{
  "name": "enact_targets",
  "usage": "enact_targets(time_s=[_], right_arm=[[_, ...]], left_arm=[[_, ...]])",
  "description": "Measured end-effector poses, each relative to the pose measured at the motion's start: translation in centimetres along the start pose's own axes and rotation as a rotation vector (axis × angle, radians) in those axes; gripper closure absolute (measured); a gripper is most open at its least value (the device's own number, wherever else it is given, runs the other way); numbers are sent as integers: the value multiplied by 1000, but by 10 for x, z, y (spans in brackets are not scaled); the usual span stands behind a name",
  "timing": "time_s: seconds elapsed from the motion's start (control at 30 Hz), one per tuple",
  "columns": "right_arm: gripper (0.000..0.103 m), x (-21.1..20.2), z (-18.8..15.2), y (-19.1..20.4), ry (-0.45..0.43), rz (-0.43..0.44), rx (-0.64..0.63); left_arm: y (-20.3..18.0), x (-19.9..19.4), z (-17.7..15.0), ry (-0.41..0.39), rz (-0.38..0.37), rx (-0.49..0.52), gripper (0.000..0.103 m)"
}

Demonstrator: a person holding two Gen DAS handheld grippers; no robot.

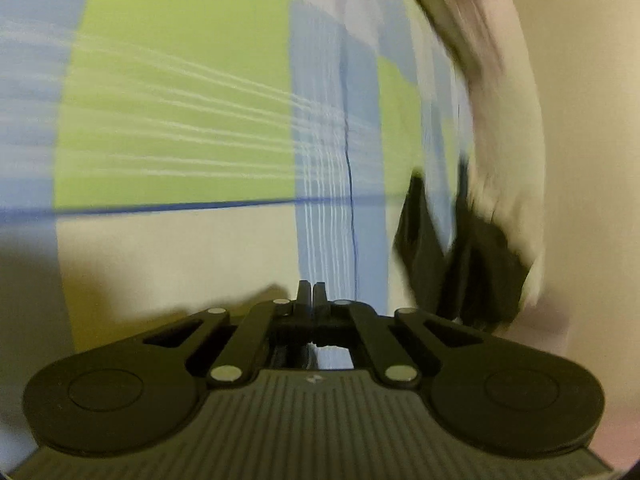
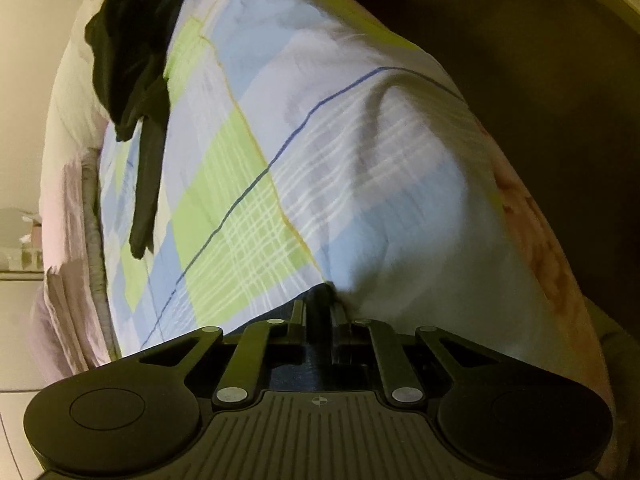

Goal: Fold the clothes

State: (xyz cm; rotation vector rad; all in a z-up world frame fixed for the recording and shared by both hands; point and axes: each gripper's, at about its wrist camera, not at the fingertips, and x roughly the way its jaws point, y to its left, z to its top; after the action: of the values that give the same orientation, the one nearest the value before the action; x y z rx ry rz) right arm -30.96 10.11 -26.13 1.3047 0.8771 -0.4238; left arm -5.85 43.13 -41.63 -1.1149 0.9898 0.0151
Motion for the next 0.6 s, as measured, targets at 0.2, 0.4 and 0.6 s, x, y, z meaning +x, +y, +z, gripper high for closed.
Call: enact_targets(time_s=[0.2,0.4,0.6], right_arm=[[91,-8,21,9,40,2,-49],[86,6,27,17,96,-17,-82],[95,7,22,24,98,-59,-207]], left_arm=[[-32,3,9,148,65,207,67],[-54,44,3,315,204,347,87],[-55,15,-7,194,134,404,95]])
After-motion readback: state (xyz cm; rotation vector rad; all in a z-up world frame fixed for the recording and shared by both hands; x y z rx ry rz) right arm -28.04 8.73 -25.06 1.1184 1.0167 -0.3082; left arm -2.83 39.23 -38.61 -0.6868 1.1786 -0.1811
